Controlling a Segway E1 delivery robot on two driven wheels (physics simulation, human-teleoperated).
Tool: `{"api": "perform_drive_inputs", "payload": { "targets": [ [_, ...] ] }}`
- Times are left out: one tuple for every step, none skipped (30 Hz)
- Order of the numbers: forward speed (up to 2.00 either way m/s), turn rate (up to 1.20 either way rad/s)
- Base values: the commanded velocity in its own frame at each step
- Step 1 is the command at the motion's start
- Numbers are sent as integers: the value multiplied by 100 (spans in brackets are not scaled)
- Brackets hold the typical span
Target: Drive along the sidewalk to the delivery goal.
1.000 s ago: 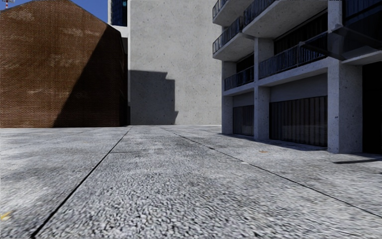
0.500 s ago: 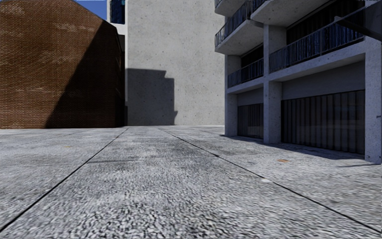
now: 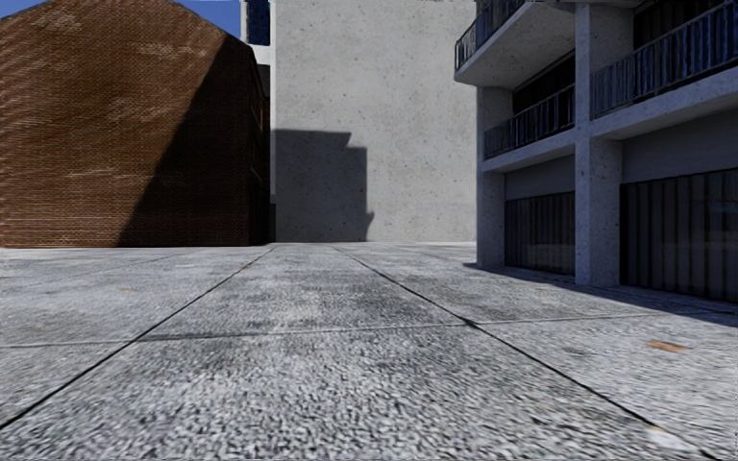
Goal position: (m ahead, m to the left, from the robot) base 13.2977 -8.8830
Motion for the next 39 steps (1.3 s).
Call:
{"api": "perform_drive_inputs", "payload": {
  "targets": [
    [200, 0],
    [200, 0],
    [200, 0],
    [200, 0],
    [200, 0],
    [200, 0],
    [200, 0],
    [200, 0],
    [200, 0],
    [200, 0],
    [200, 0],
    [200, 0],
    [200, 0],
    [200, 0],
    [200, 0],
    [200, 0],
    [200, 0],
    [200, 0],
    [200, 0],
    [200, 0],
    [200, 0],
    [200, 0],
    [200, 0],
    [200, 0],
    [200, 0],
    [200, 0],
    [200, 0],
    [200, 0],
    [200, 0],
    [200, 0],
    [200, 0],
    [200, 0],
    [200, 0],
    [200, 0],
    [200, 0],
    [200, 0],
    [200, 0],
    [200, 0],
    [200, 0]
  ]
}}
